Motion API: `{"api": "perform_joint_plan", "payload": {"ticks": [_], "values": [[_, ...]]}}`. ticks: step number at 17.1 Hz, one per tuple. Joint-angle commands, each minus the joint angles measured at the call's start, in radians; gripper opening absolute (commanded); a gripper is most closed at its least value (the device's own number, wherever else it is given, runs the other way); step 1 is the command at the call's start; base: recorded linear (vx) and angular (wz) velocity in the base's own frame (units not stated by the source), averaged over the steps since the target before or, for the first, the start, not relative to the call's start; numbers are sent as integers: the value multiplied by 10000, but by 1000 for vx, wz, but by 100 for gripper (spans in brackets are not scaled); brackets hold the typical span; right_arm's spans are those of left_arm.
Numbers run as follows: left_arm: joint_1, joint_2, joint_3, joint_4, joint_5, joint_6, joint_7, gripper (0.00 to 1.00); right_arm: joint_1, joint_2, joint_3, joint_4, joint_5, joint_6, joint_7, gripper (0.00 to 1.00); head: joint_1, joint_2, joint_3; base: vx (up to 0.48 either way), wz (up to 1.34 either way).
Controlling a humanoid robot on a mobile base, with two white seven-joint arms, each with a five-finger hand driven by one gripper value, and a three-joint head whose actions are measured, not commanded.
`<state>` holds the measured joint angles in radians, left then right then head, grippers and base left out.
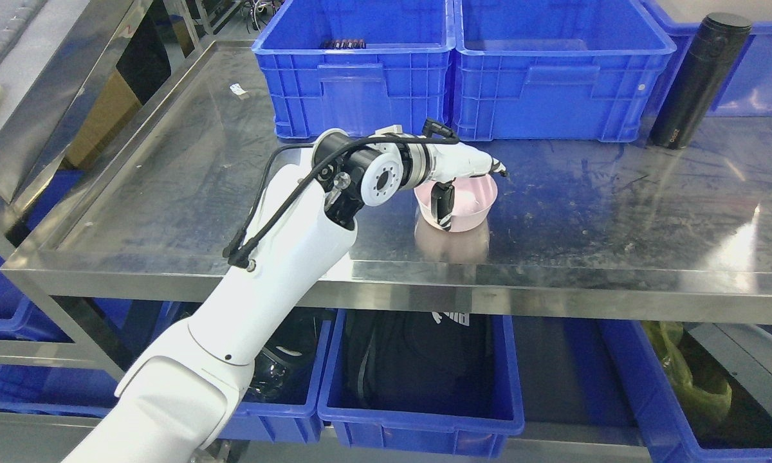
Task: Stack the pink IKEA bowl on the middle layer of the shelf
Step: 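Lower the left hand fingers into the pink bowl's rim, then close the left hand fingers to grip the pink bowl's rim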
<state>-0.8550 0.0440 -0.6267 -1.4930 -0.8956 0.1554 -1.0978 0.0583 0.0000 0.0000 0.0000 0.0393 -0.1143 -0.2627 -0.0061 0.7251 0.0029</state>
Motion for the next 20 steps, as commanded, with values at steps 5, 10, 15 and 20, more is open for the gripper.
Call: {"api": "perform_joint_plan", "payload": {"ticks": [5,10,15,20], "values": [[36,-25,-84,894,-19,-97,41,100,0,-175,46,-175,-9,-7,4,100,0,0,0,0,0],[36,-240,-54,1093,-141,-97,10,86,0,-175,46,-175,6,-7,4,100,0,0,0,0,0],[-147,-265,589,895,-80,-82,10,85,0,-175,46,-175,6,-7,4,100,0,0,0,0,0],[-271,111,637,466,-49,-82,-158,85,0,-175,46,-175,6,-7,4,100,0,0,0,0,0]]}}
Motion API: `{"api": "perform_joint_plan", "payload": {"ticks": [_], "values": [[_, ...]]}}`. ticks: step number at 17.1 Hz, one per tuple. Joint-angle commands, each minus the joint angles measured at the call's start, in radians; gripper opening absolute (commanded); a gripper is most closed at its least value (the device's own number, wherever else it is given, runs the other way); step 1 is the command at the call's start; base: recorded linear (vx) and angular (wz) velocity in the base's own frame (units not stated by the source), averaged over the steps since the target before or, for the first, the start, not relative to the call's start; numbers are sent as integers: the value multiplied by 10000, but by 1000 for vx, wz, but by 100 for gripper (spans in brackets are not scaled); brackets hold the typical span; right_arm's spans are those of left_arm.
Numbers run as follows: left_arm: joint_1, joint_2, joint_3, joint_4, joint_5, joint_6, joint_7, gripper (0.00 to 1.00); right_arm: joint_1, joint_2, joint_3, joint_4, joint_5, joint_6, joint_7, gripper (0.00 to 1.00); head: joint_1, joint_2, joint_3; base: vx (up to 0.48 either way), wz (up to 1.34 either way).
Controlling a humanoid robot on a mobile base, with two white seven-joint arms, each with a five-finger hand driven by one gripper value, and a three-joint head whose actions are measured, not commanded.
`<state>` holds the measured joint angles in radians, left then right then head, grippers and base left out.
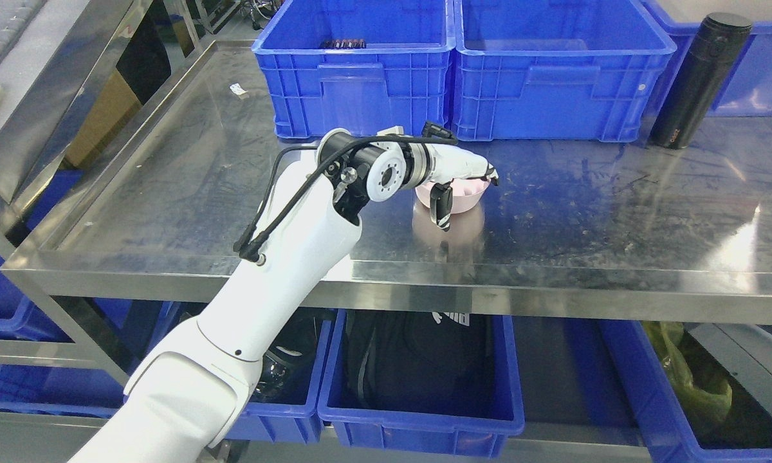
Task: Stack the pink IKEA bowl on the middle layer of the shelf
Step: 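Close the left hand fingers to grip the pink bowl's rim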
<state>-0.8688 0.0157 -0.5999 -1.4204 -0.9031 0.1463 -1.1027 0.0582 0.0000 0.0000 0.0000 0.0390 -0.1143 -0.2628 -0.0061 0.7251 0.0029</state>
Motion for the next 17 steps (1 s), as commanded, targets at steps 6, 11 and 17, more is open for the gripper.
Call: {"api": "perform_joint_plan", "payload": {"ticks": [6,11,17], "values": [[-41,1085,293,-537,42,10,-370,85,0,-175,46,-175,9,-7,4,100,0,0,0,0,0],[-408,1039,338,-1043,58,87,-523,85,0,-175,31,-175,9,-7,4,100,0,0,0,0,0],[-133,1606,154,-982,42,87,-570,85,0,-175,46,-175,8,-7,4,100,0,0,0,0,0]]}}
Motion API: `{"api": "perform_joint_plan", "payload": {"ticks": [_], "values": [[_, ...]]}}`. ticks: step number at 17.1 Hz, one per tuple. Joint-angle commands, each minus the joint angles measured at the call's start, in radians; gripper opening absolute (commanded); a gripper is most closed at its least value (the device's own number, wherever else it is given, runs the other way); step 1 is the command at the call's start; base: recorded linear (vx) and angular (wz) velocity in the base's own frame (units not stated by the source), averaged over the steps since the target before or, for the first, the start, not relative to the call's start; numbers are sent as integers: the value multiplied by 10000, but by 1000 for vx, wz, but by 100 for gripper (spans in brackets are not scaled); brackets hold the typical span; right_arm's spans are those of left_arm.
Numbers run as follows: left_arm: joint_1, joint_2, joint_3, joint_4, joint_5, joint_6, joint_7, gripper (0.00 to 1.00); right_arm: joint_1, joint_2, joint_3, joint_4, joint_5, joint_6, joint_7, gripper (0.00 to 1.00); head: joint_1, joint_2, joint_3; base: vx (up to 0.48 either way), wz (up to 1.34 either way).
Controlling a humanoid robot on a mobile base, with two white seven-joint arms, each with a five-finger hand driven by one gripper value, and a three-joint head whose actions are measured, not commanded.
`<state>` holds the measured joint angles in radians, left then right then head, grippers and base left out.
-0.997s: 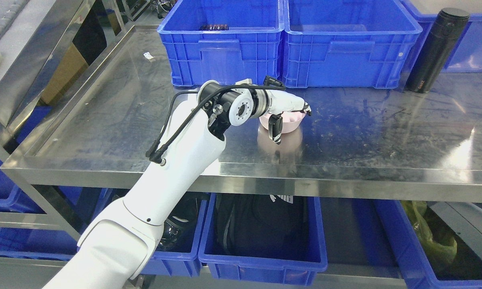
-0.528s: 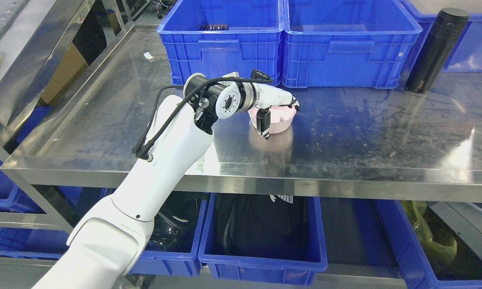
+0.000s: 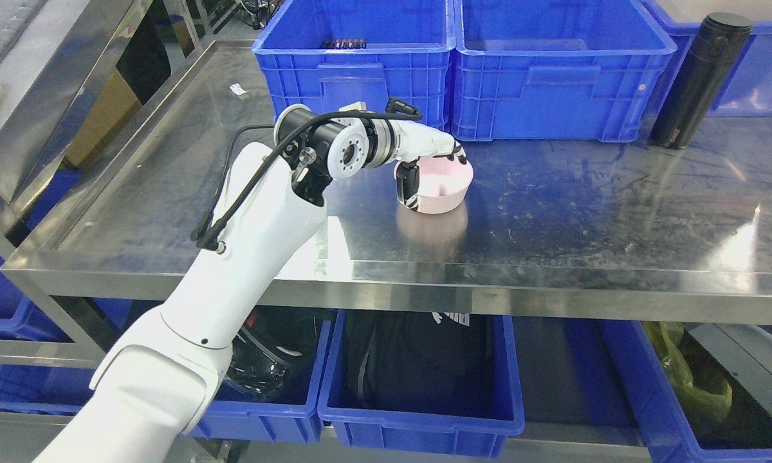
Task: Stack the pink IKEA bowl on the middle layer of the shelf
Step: 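Close the left hand fingers to grip the pink bowl's rim, then lift the pink bowl off the shelf with the left hand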
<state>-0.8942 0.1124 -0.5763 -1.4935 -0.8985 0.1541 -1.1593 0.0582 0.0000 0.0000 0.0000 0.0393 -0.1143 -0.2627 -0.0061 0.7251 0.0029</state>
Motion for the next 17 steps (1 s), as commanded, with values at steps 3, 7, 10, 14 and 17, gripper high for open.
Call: {"api": "perform_joint_plan", "payload": {"ticks": [3,7,10,14,17], "values": [[457,534,-81,146,11,-7,-4,85,0,-175,46,-175,6,-7,4,100,0,0,0,0,0],[628,134,-296,560,-20,-53,73,84,0,-175,46,-175,6,-7,4,100,0,0,0,0,0],[628,-65,-113,914,-66,-785,73,66,0,-175,46,-175,6,-7,4,100,0,0,0,0,0],[918,-571,1249,1434,-81,-3036,88,16,0,-175,46,-175,6,-7,4,100,0,0,0,0,0],[1072,-847,2293,1941,-97,-4238,317,0,0,-175,46,-175,6,-7,4,100,0,0,0,0,0]]}}
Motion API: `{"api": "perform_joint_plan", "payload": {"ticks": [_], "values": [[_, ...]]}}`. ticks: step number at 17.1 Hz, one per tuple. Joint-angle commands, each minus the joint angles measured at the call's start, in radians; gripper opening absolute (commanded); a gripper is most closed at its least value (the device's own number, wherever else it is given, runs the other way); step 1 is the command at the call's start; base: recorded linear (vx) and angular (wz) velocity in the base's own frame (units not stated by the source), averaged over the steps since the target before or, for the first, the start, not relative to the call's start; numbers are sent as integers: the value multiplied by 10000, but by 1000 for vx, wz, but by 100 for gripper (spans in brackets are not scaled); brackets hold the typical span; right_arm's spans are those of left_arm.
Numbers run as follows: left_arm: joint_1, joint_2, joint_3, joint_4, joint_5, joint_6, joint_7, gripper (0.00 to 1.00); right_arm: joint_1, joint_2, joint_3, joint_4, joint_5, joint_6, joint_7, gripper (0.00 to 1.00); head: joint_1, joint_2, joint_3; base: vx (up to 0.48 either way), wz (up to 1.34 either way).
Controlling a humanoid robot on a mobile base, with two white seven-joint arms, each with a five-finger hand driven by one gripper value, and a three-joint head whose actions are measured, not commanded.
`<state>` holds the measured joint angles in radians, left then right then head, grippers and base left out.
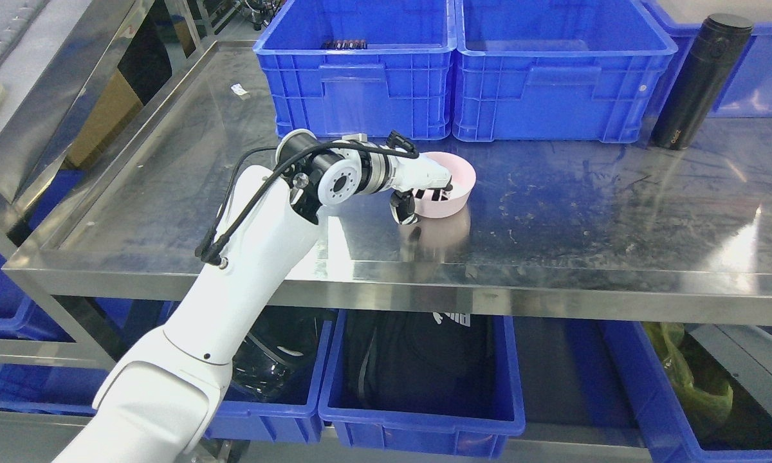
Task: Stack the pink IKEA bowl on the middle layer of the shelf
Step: 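Lift the pink bowl off the shelf with the left hand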
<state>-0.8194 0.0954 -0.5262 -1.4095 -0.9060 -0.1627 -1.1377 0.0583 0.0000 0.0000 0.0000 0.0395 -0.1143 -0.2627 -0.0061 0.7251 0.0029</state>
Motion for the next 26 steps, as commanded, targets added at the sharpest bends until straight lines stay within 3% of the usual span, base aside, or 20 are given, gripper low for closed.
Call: {"api": "perform_joint_plan", "payload": {"ticks": [1,3,5,7,12,15,22,26], "values": [[355,-779,2175,1178,-6,-1255,406,0,0,-175,46,-175,4,-7,4,100,0,0,0,0,0],[371,-779,2957,1210,40,-2020,867,0,0,-175,46,-175,3,-7,4,100,0,0,0,0,19],[417,-779,4075,1103,86,-3673,1282,0,0,-175,46,-175,4,-7,4,100,0,0,0,-3,56],[448,-779,4768,889,101,-4582,1375,0,0,-175,46,-175,4,-7,4,100,0,0,0,-3,-10],[463,-779,5123,61,514,-5243,1834,0,0,-175,46,-175,-12,-7,4,100,0,0,0,2,48],[524,-779,5139,-461,1860,-6227,1912,0,0,-175,46,-175,-12,-7,4,100,0,0,0,-12,432],[1781,-779,4650,-1382,2816,-6227,1989,0,0,-175,46,-175,3,-7,4,100,0,0,0,-41,663],[2104,-779,4388,-1536,3153,-6227,2741,0,0,-175,46,-175,3,-7,4,100,0,0,0,-7,384]]}}
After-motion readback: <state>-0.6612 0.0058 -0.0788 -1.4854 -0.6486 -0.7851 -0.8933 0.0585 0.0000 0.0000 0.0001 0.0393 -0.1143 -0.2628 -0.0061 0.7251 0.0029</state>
